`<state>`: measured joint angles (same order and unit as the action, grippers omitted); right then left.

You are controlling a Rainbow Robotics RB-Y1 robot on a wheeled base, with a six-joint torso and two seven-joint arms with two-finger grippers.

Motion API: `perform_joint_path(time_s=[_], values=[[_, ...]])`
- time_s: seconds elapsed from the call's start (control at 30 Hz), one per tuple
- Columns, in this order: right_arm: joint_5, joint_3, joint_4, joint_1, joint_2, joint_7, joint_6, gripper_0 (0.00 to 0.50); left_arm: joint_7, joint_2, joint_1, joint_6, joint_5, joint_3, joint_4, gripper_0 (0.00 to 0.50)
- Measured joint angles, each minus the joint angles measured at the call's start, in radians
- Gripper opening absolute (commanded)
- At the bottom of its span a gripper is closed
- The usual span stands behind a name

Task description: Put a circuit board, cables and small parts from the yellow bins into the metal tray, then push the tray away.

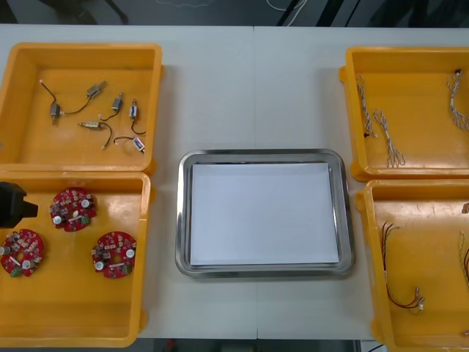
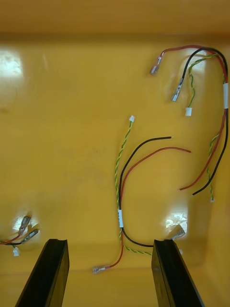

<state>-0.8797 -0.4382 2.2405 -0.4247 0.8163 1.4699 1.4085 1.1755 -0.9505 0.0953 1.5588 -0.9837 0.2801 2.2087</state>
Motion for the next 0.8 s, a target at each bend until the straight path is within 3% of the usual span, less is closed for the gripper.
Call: perform_joint_path(time_s=[0.27,0.8], values=[[-0.014,0.08,-0.094,-0.035,0.029,0.004,-0.155,0.5,0.144,-0.074,0.127,-0.157,-0.028,0.0,0.01,0.5],[-0.023,0.169,-0.205,-0.081,0.056,0.073,-0.325,0.5,0.15,-0.177,0.333,-0.474,-0.034,-0.04,0.013,0.5]])
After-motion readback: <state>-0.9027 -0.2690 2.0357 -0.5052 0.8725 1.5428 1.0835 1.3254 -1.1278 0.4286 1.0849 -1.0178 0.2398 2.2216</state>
